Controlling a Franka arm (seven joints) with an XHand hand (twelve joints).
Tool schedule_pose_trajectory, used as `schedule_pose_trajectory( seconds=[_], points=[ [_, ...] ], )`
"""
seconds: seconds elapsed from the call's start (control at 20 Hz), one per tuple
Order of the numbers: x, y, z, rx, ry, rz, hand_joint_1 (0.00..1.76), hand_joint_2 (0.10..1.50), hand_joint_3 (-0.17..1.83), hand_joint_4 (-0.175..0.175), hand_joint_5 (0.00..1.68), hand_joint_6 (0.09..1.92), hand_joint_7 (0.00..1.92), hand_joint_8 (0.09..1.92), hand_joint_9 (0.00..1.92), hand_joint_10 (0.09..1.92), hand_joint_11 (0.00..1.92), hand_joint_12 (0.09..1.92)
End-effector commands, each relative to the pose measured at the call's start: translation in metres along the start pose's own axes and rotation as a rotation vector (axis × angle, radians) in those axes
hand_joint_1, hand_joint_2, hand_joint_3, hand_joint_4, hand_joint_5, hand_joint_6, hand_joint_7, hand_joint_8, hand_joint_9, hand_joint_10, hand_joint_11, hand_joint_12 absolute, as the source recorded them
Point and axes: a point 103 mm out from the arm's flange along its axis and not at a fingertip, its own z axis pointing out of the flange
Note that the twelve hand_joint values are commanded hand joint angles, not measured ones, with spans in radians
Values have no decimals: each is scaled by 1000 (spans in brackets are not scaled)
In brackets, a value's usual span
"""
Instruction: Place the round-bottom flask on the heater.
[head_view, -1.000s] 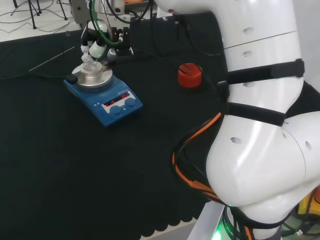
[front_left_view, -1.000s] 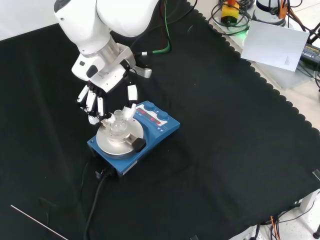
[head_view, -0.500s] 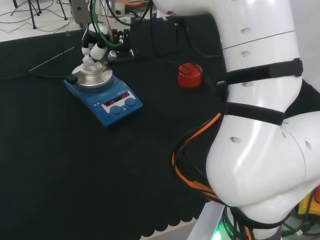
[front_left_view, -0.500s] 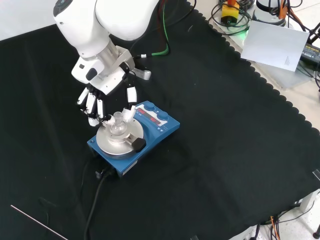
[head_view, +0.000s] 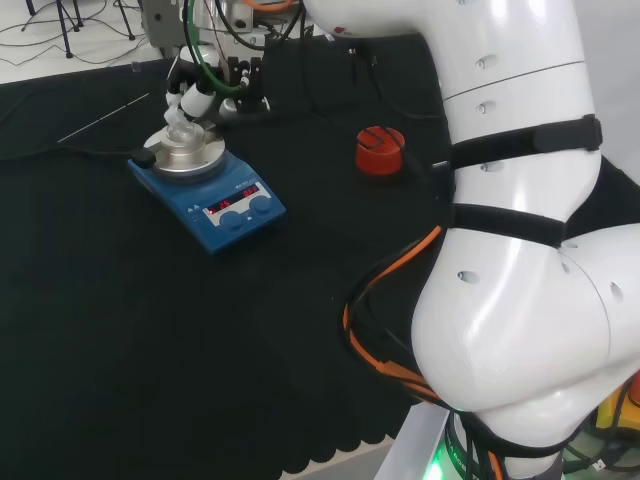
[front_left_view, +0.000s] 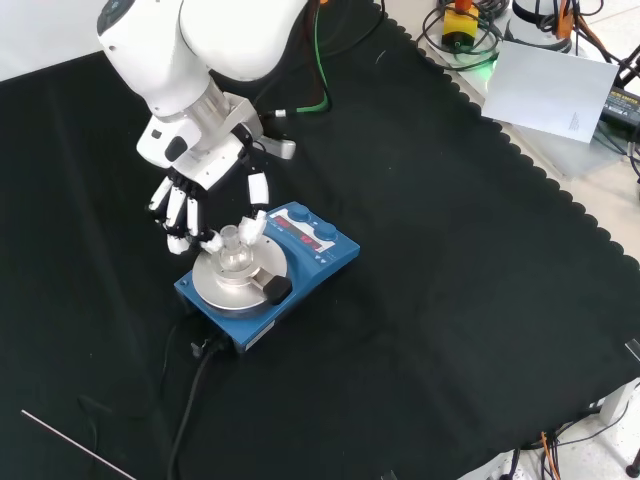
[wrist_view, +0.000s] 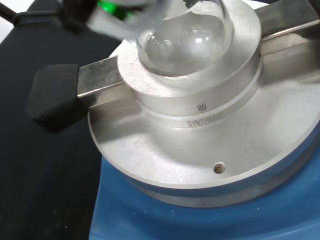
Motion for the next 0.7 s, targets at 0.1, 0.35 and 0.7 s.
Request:
schedule_pose_trajectory(
  seconds=[0.1,0.35,0.7],
  points=[
    [0,-5,-1,-2,30,-23,691,644,481,-10,425,492,355,639,555,654,135,1359],
    [2,-13,-6,-9,14,-28,629,647,419,-4,398,348,334,649,541,668,117,1366],
    [11,-33,-23,-41,3,-24,621,663,383,-2,428,252,325,652,536,670,110,1367]
  ],
)
